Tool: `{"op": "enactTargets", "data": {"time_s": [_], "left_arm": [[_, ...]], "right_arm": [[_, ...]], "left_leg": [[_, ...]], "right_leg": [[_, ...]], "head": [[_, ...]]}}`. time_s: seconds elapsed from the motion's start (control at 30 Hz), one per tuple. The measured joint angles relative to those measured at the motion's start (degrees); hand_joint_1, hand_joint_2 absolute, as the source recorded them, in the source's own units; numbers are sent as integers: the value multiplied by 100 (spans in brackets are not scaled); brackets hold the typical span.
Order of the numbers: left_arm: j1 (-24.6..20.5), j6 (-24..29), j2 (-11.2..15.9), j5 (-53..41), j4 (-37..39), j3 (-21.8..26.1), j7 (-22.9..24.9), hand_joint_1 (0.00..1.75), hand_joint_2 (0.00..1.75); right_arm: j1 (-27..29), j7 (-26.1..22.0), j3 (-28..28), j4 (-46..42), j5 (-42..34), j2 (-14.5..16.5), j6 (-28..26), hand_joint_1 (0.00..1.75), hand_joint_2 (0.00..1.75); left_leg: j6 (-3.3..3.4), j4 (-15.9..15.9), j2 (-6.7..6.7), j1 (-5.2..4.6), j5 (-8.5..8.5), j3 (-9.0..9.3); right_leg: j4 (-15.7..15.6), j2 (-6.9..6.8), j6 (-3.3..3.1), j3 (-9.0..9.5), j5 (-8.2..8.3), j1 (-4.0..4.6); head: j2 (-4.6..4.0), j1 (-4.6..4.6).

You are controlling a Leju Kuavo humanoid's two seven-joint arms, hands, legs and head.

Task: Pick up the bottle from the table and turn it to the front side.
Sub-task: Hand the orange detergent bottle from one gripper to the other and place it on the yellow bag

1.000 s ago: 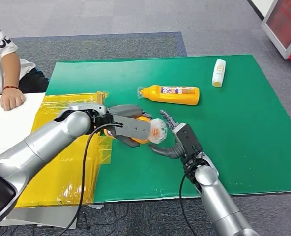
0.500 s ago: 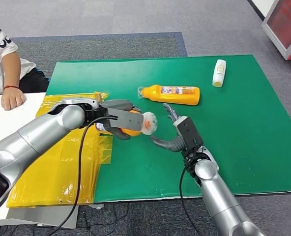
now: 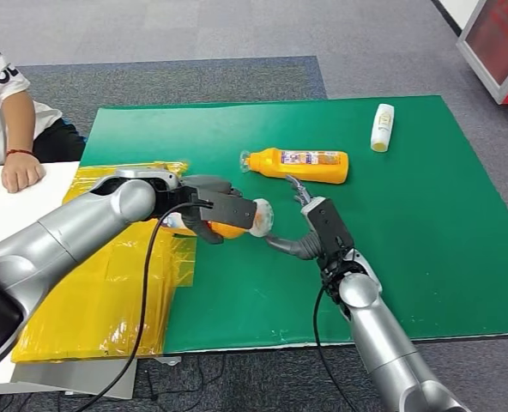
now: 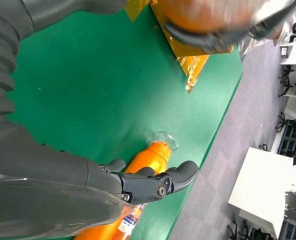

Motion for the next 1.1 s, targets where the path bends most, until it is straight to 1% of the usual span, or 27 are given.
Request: {"op": "enactTargets", "data": {"time_s": [0.1, 0.33, 0.53, 0.7, 0.83, 0.97, 1.03, 1.1], "left_arm": [[-37, -291, 21, 364, 104, 4, -203, 175, 175], [-183, -527, 129, 764, 210, -24, -499, 175, 175], [-273, -523, 190, 923, 211, -184, -410, 175, 175], [-298, -903, 257, 1452, 209, -333, -570, 175, 175], [-298, -1282, 462, 2077, 178, -454, -904, 175, 175], [-282, -1656, 726, 2634, 90, -600, -1450, 175, 175], [-260, -1783, 859, 2793, 40, -661, -1686, 175, 175], [-237, -1811, 969, 2841, 10, -725, -1786, 175, 175]], "right_arm": [[-88, 23, 3, 29, 3, 24, -5, 0, 175], [-287, 69, 50, 128, -61, 52, -65, 0, 175], [-343, 99, 105, 224, -150, 60, -140, 0, 175], [-407, 97, 186, 315, -209, 75, -140, 0, 175], [-518, 102, 315, 393, -292, 87, -128, 0, 175], [-704, 115, 479, 507, -347, 131, -137, 0, 175], [-803, 119, 552, 566, -363, 165, -139, 0, 175], [-891, 124, 613, 616, -376, 197, -143, 0, 175]], "left_leg": [[0, 0, 0, 0, 0, 0], [0, 0, 0, 0, 1, -1], [0, 0, 0, 0, 1, -2], [0, 0, 0, 0, 1, -3], [-2, 0, 0, 0, 2, -2], [-4, 0, 0, 1, 4, -2], [-4, 0, 0, 1, 4, -2], [-4, 0, 0, 1, 4, -2]], "right_leg": [[0, 0, 0, 0, 0, 0], [0, 0, 0, -1, 0, 0], [0, -1, 1, -1, 0, 0], [1, 0, 1, -1, 0, 0], [3, 0, 0, -2, 0, 1], [5, 0, 0, -3, 0, 1], [5, 0, 0, -3, 0, 1], [5, 0, 0, -3, 0, 1]], "head": [[0, -1], [0, 1], [0, 0], [0, 0], [0, -1], [0, 0], [0, 0], [0, -1]]}}
